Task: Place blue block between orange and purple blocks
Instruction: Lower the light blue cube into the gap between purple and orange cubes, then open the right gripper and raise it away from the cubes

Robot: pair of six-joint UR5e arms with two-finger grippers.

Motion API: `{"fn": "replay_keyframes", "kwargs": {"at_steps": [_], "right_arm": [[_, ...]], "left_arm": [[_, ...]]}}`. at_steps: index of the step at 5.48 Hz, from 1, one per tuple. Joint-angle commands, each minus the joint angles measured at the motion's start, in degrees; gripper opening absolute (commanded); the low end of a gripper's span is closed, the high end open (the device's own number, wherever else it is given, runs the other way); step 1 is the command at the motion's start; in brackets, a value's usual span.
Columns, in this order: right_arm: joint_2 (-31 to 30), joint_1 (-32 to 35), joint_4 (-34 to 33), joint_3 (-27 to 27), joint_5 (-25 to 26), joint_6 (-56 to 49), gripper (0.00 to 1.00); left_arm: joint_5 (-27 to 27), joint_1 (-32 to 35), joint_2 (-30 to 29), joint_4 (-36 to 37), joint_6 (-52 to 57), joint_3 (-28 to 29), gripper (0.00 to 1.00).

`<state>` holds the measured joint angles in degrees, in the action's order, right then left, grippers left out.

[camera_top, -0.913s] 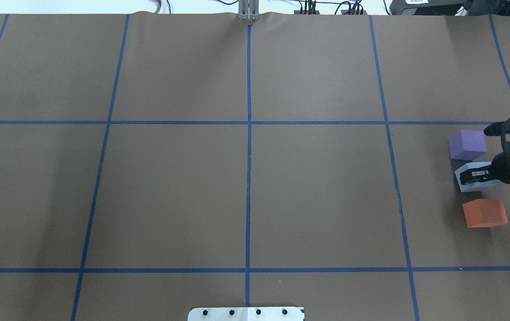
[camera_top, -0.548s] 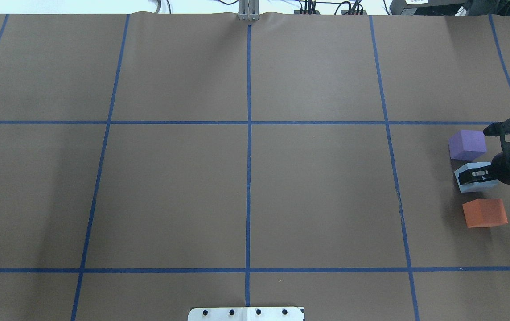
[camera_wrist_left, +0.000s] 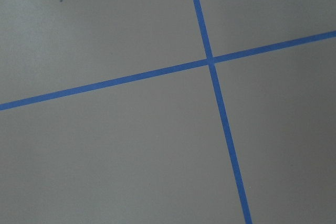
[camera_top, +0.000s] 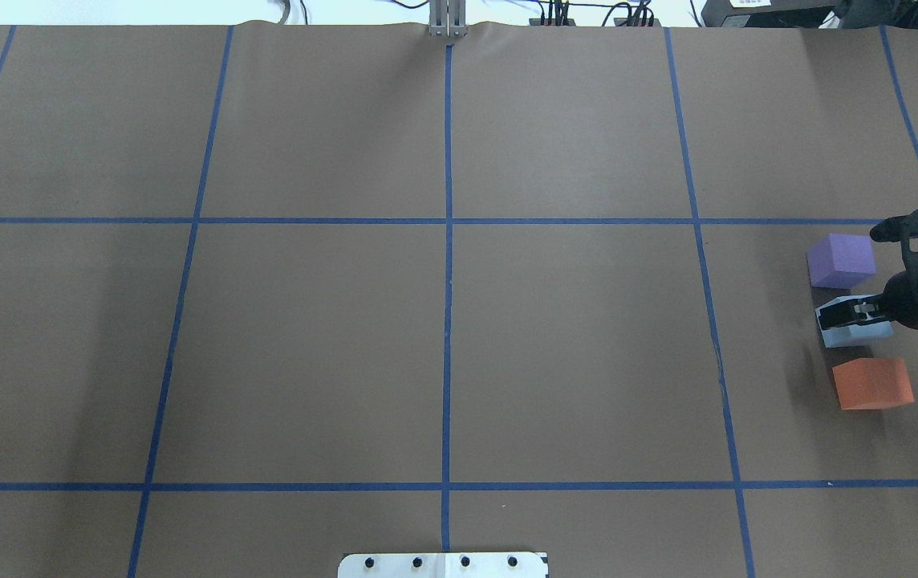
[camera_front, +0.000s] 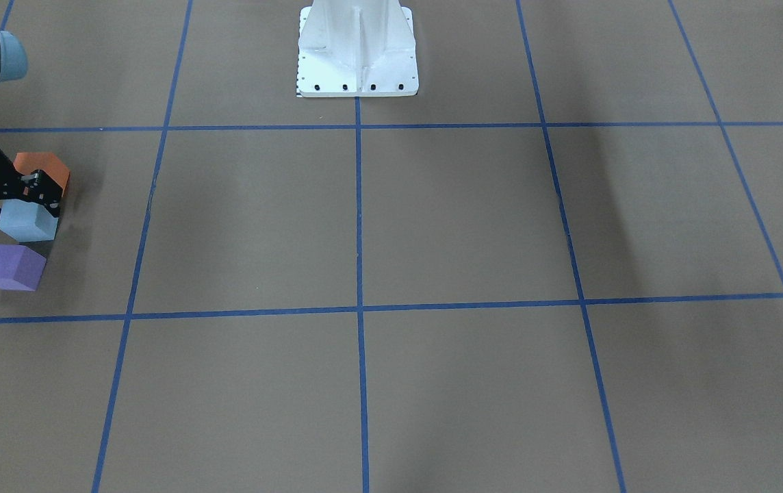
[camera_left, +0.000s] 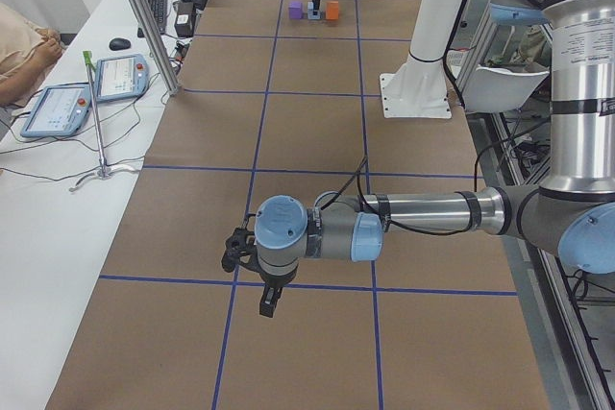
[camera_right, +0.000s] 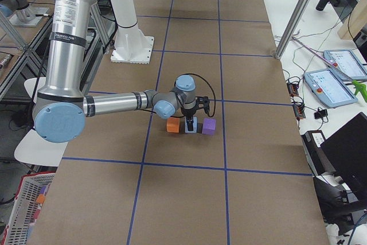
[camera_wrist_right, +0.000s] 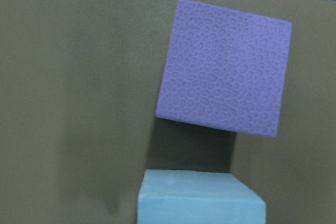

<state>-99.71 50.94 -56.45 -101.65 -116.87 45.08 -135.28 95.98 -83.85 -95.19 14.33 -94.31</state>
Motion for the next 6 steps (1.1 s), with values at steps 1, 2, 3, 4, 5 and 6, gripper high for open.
{"fn": "replay_keyframes", "kwargs": {"at_steps": [1, 2, 3, 4, 5, 6], "right_arm": [[-0.3, 8.8, -3.8, -3.4, -7.9, -1.2, 1.00], [-0.5, 12.9, -4.6, -4.3, -9.1, -6.1, 1.00], [-0.4, 17.2, -10.9, -4.3, -9.2, -15.3, 1.00], [-0.6, 22.7, -17.3, -3.7, -10.7, -26.9, 1.00], [-0.7, 29.2, -24.7, -3.3, -12.8, -37.8, 0.99], [-1.0, 35.3, -31.6, -3.6, -13.7, -48.7, 0.99]], "left_arm": [[0.0, 0.0, 0.0, 0.2, 0.0, -0.2, 1.00], [-0.1, 0.0, 0.0, 0.2, 0.0, -0.3, 1.00], [0.0, 0.0, 0.0, 0.1, 0.0, -0.3, 1.00], [-0.1, 0.0, 0.0, 0.1, 0.0, -0.3, 1.00], [0.0, 0.0, 0.0, 0.1, 0.0, -0.2, 1.00], [0.0, 0.0, 0.0, 0.1, 0.0, -0.2, 1.00]]}}
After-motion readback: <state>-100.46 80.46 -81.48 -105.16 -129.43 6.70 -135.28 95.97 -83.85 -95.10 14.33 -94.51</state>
